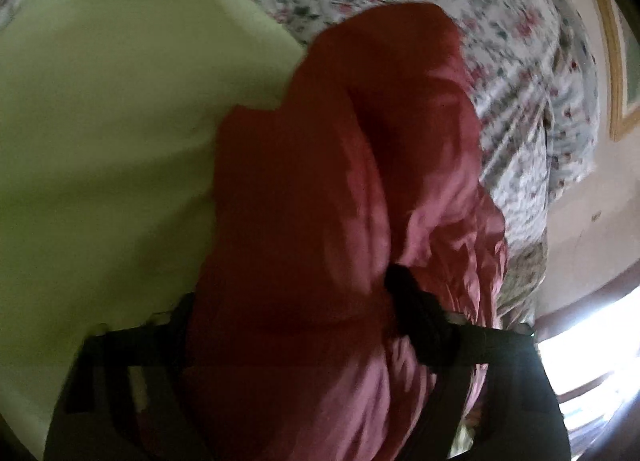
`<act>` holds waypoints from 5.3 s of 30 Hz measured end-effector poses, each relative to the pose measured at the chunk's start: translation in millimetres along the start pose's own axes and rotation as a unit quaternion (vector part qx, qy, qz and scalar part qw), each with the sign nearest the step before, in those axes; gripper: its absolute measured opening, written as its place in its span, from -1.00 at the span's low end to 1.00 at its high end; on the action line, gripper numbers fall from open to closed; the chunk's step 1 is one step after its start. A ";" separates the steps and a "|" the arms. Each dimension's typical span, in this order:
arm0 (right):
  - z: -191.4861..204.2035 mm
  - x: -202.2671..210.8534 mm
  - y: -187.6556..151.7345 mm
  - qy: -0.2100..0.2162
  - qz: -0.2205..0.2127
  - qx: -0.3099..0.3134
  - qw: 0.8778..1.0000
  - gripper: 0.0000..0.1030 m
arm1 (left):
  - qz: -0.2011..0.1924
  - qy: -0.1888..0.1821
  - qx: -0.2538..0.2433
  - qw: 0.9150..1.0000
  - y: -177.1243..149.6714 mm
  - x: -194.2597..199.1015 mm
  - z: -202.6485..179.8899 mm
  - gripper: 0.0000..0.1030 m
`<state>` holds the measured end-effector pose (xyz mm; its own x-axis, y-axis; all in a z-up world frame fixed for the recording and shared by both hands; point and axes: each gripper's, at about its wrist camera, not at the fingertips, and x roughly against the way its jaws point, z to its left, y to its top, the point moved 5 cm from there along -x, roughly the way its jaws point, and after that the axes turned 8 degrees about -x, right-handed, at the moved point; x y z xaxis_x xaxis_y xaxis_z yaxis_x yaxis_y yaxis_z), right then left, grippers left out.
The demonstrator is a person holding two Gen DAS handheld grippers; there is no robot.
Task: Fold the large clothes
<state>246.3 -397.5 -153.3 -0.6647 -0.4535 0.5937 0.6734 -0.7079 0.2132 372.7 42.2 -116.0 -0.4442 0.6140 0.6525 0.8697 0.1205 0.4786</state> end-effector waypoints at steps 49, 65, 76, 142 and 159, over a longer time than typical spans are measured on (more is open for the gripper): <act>10.6 133.4 -170.5 -0.103 0.016 0.070 0.992 0.60 | 0.005 0.160 -0.104 0.982 -152.6 155.4 -27.3 0.44; 51.2 118.7 -138.6 -0.152 -0.045 0.123 0.980 0.93 | -0.014 0.241 -0.187 0.952 -121.6 128.6 -69.5 0.66; 66.3 100.4 -136.3 -0.205 -0.060 0.165 0.963 -0.19 | -0.011 0.200 -0.187 0.962 -116.0 123.6 -71.1 -0.72; 101.6 78.4 -212.7 -0.208 -0.076 0.257 0.941 0.29 | 0.018 0.141 -0.209 0.967 -172.7 57.2 -110.7 -0.61; 63.5 102.5 -224.7 -0.231 -0.112 0.229 0.939 0.32 | 0.001 0.161 -0.237 0.958 -196.4 115.4 -133.5 -0.51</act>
<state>47.4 -250.5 -91.0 -0.6663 0.0363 0.7448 0.6726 -0.4020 0.6213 121.9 -14.8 -56.3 -0.5518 0.3316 0.7652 0.7099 -0.2948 0.6397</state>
